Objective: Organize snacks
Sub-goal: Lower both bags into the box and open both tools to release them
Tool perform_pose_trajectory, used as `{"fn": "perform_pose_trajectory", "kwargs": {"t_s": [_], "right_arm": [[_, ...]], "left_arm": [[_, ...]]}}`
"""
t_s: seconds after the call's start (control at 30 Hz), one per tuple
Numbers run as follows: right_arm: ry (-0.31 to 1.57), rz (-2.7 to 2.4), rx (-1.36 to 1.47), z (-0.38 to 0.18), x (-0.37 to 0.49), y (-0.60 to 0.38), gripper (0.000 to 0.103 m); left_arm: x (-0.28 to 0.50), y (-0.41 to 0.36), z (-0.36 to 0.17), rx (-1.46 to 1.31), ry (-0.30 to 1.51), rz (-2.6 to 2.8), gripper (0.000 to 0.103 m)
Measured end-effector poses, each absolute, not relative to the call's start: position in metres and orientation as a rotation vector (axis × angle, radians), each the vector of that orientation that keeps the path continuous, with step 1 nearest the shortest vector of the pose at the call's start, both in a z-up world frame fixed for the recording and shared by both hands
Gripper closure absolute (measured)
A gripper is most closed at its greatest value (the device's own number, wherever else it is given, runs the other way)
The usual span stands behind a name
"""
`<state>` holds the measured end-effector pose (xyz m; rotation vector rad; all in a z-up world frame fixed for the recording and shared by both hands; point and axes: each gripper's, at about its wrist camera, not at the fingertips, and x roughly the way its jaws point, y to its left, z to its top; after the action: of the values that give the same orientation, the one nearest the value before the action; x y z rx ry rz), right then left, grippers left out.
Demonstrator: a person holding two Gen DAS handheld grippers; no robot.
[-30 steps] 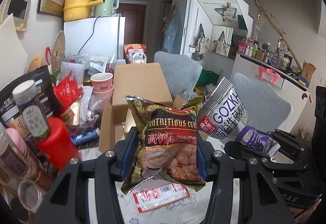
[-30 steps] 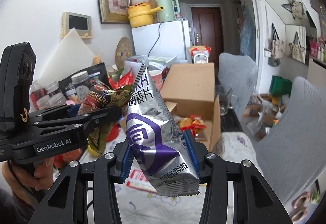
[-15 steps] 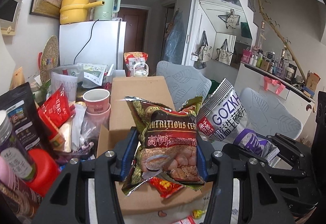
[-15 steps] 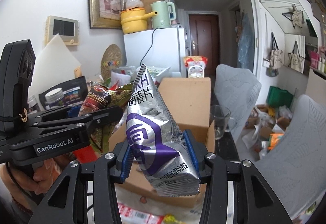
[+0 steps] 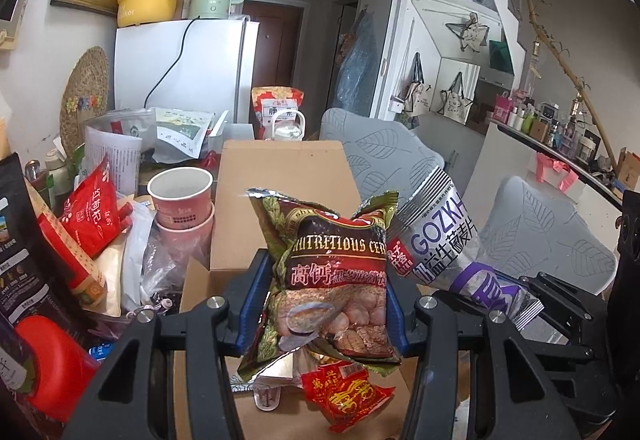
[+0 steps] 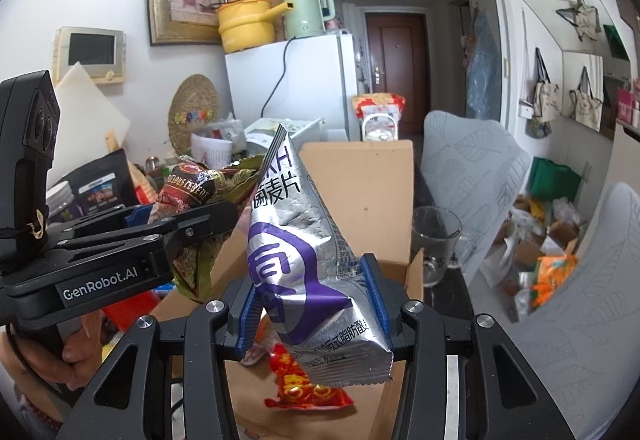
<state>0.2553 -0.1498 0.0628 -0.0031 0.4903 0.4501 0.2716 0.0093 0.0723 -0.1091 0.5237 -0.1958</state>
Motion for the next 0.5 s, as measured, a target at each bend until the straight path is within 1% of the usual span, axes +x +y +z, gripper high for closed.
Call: {"fn": "perform_pose_trajectory", "kwargs": {"t_s": [0.5], "right_arm": [[0.603, 0.413, -0.003, 0.029, 0.287, -0.146, 0.058]], "left_arm": [[0.302, 0.009, 0.026, -0.052, 0.642, -0.137, 0.053]]}}
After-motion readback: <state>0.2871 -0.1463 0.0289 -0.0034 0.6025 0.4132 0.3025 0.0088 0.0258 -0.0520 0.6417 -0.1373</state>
